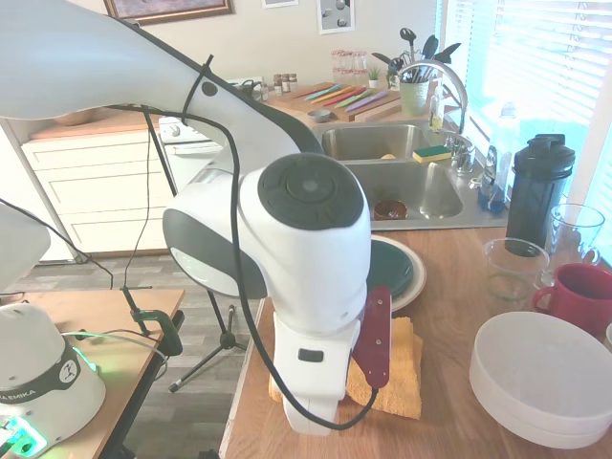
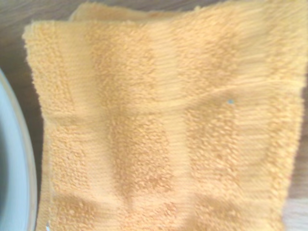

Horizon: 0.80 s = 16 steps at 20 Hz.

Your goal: Wipe the blue plate in clockwise motion

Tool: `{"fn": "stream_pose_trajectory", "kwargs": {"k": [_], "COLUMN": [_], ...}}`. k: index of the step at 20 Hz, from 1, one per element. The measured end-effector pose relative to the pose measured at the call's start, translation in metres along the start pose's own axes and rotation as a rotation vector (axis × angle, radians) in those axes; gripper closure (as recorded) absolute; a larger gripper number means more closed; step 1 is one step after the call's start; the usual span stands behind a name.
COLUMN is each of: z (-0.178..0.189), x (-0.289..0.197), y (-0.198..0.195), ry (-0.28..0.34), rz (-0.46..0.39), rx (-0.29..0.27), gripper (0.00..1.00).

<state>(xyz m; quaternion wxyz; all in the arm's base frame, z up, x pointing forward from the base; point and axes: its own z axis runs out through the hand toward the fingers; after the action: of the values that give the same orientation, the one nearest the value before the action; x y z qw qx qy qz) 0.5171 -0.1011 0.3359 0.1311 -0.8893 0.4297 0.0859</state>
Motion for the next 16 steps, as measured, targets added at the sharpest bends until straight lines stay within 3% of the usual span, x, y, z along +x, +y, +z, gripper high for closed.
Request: {"fn": "stream_pose_trajectory", "kwargs": {"k": [7,15,16], "z": [0.011,0.016,0.016], "x": [0.002,-0.008,-0.007], "y": [-0.003,-0.015,-0.015], "ry": [-0.047,-0.053,-0.053], "rz": [-0.014,-0.041,-0.041], "rx": [0.011,0.005,0.005], "gripper": [0.0,0.0,1.0]}}
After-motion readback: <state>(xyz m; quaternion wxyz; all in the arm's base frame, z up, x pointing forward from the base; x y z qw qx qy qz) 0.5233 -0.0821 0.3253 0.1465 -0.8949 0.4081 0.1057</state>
